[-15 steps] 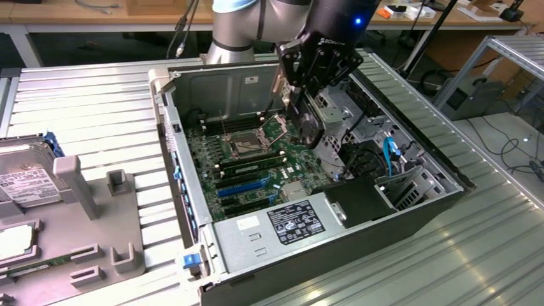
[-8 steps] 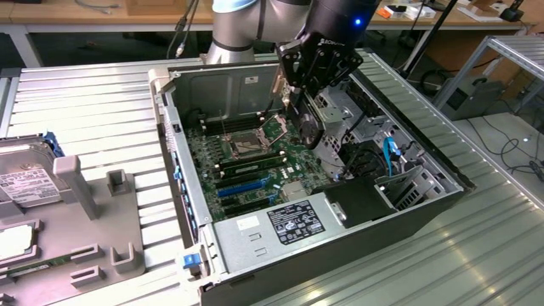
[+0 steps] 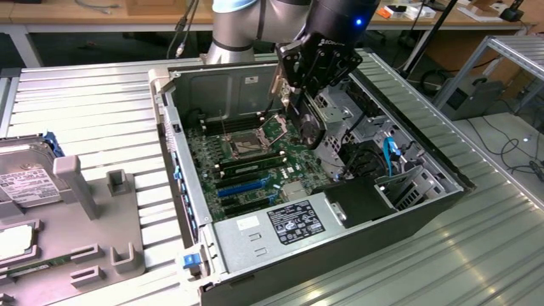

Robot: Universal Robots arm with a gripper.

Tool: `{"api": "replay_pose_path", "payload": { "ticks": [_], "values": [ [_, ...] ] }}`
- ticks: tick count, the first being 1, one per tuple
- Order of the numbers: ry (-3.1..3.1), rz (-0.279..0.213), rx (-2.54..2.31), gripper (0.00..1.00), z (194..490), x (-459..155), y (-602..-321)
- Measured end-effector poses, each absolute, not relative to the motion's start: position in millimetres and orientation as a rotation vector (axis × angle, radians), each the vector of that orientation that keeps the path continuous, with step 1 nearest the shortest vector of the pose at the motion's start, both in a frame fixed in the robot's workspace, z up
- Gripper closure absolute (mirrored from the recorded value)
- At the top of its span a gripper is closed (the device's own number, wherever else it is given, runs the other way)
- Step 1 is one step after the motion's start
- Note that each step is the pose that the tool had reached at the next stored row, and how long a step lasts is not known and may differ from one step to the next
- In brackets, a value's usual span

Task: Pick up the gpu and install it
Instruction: 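Insert the gpu into the slot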

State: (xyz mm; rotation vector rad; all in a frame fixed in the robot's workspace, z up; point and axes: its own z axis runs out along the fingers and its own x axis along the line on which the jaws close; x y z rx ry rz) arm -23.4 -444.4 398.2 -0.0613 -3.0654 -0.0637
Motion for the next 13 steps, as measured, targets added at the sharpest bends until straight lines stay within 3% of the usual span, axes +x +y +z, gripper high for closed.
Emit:
{"api": "replay_pose_path", "payload": {
  "ticks": [13],
  "values": [
    [-3.039, -0.047, 0.368, 0.73, 398.1, -23.1, -444.4]
  ]
}}
